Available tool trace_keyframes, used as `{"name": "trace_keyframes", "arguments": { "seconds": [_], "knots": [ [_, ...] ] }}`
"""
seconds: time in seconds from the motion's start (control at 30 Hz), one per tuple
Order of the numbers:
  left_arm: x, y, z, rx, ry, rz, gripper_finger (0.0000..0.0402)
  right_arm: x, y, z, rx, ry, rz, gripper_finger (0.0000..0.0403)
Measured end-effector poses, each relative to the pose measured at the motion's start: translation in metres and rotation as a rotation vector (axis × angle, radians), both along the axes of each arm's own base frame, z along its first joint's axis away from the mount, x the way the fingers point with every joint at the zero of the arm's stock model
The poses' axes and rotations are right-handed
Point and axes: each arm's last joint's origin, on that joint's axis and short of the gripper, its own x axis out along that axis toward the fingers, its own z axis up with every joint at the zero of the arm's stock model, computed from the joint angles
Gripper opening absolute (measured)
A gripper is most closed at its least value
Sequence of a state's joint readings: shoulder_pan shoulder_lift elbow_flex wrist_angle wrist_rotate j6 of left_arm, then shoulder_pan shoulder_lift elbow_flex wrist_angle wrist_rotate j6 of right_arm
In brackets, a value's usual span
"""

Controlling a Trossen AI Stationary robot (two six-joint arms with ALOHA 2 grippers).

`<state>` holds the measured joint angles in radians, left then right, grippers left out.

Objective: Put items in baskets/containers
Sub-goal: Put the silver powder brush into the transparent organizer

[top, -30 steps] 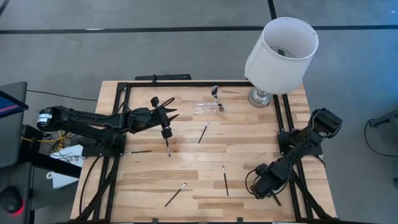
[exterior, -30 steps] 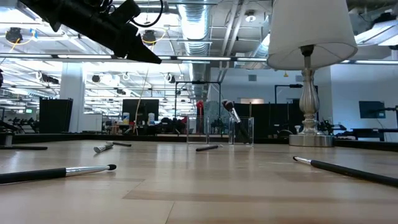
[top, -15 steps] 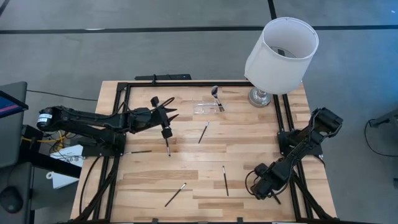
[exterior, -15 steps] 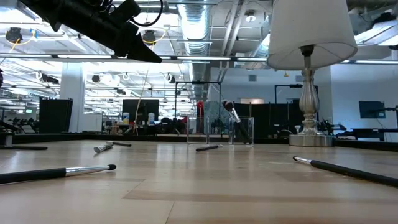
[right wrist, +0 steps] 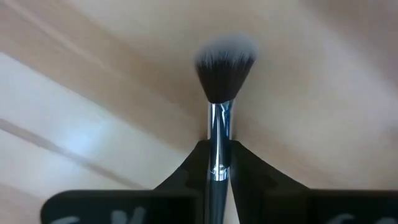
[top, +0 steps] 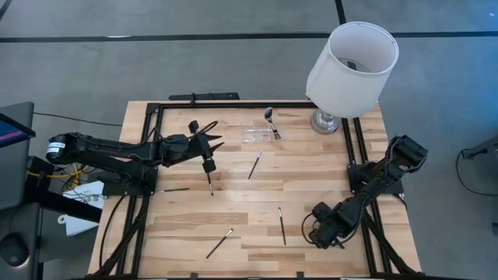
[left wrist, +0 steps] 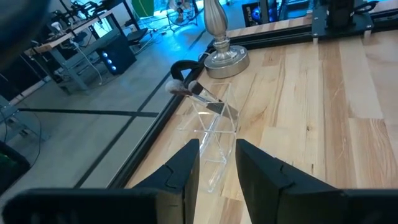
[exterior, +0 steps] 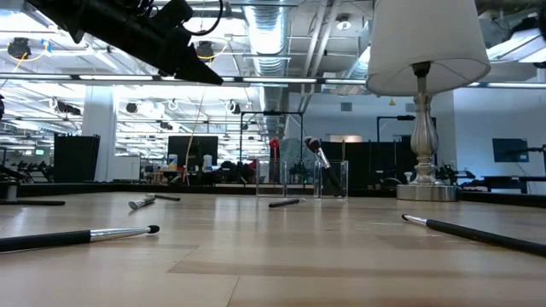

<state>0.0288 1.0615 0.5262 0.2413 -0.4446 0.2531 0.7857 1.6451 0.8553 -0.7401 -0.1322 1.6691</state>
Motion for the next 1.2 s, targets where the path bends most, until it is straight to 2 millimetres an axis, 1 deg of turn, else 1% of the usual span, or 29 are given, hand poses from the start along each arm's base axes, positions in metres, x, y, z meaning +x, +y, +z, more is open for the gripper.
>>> {"name": "trace_keyframes", "arguments": {
  "seconds": [0.17,0.33,0.53,0.77,0.87,0.97,1.13,1.2],
  "knots": [
    [0.000,0.000,0.001,0.000,-0.006,0.000,0.0102,0.020,-0.001,0.022,-0.107,-0.133,0.082,0.0031],
    [0.000,0.000,0.001,0.000,-0.007,0.000,0.0102,0.033,-0.010,0.034,-0.163,-0.155,0.123,0.0030],
    [0.000,0.000,0.001,0.000,-0.007,0.000,0.0102,0.038,-0.022,0.035,-0.184,-0.127,0.127,0.0032],
    [0.000,0.000,0.001,0.000,-0.007,0.000,0.0102,0.038,-0.024,0.035,-0.197,-0.111,0.132,0.0026],
    [0.000,0.000,0.001,0.000,-0.007,0.000,0.0102,0.037,-0.028,0.036,-0.278,-0.133,0.162,0.0029],
    [0.000,0.000,0.001,0.000,-0.007,0.000,0.0102,0.042,-0.035,0.037,-0.398,-0.198,0.202,0.0038],
    [0.000,0.000,0.001,0.000,-0.007,0.000,0.0102,0.058,-0.052,0.038,-0.469,-0.242,0.289,0.0031],
    [0.000,0.000,0.001,0.000,-0.007,0.000,0.0102,0.067,-0.062,0.039,-0.530,-0.275,0.338,0.0027]
  ]
}}
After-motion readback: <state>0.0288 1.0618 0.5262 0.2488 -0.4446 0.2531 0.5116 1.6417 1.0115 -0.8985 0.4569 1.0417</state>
